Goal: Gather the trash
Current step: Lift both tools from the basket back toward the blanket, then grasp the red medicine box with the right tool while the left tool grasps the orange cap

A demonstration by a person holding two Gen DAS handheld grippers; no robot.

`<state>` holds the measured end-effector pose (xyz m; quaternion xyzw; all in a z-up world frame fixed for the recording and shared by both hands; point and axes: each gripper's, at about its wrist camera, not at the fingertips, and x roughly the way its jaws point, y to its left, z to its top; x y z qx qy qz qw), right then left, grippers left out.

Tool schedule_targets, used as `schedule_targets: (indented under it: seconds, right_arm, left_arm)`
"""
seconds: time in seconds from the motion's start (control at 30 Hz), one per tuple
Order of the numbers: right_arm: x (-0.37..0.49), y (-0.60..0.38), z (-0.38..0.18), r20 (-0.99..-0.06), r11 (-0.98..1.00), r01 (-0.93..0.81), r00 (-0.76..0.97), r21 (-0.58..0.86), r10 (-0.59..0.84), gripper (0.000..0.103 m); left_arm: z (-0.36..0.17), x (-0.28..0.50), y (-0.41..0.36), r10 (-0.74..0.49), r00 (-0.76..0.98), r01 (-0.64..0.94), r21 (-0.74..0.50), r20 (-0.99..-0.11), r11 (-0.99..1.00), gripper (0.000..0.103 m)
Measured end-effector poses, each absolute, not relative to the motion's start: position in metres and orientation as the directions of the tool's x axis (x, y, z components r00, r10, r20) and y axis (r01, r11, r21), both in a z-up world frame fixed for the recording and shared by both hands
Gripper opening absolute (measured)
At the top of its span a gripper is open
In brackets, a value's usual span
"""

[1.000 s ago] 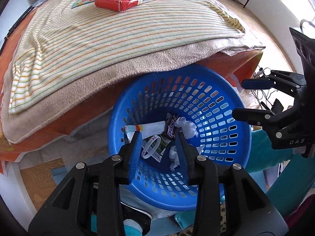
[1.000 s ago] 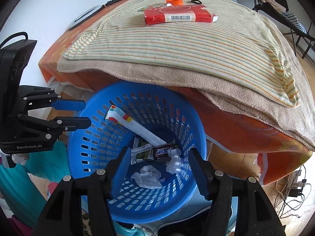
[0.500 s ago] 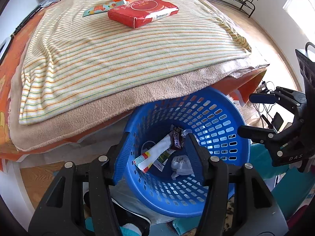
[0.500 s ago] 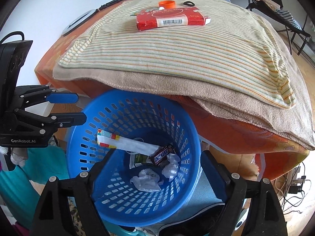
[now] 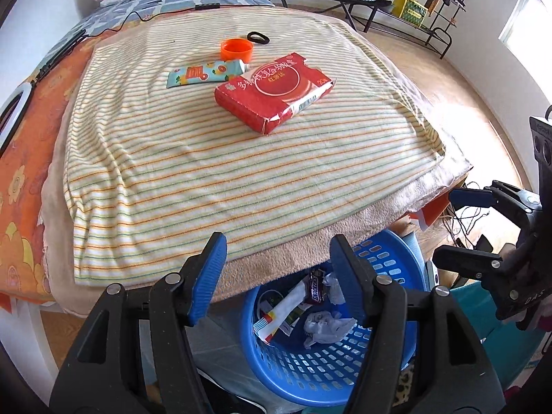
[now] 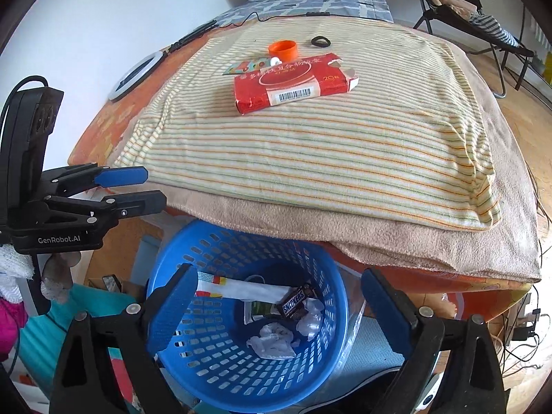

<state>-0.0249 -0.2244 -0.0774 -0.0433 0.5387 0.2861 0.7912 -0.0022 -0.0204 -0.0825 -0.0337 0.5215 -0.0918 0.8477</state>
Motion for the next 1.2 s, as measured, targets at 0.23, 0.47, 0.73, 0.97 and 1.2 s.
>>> schedule_targets:
  seconds: [0.23,0.47,0.73,0.97,1.2]
  right_arm:
    - [0.011,-0.220,-0.053,-0.842,0.833,-0.483,0.302,0.269,0.447,0.099]
    - [0.062,-0.217,-0.038,-0.811,0.834,-0.467,0.341,0.293,0.476,0.099]
    - [0.133,-0.207,-0.051,-0.789,0.793,-0.487,0.287,0.368,0.542,0.085]
    - [0.171,-0.185,-0.072,-0.802,0.765,-0.549,0.259,0.337,0.539,0.085]
    - [0.207,-0.148,-0.075,-0.788,0.690,-0.656,0.232,0.306,0.570,0.077]
  left_arm:
    - [-0.066,0.028,-0.008,-0.160,0.480,0.106,-0.124,-0.863,0.987,0.064]
    - [-0.061,0.056,0.000,-0.152,0.487,0.111,-0.111,-0.860,0.988,0.064]
    - [-0.057,0.101,0.012,-0.126,0.505,0.112,-0.080,-0.854,0.990,0.064]
    - [-0.056,0.153,0.032,-0.118,0.520,0.080,-0.089,-0.846,0.993,0.064]
    - [-0.050,0.184,0.059,-0.120,0.549,0.026,-0.127,-0.827,0.992,0.064]
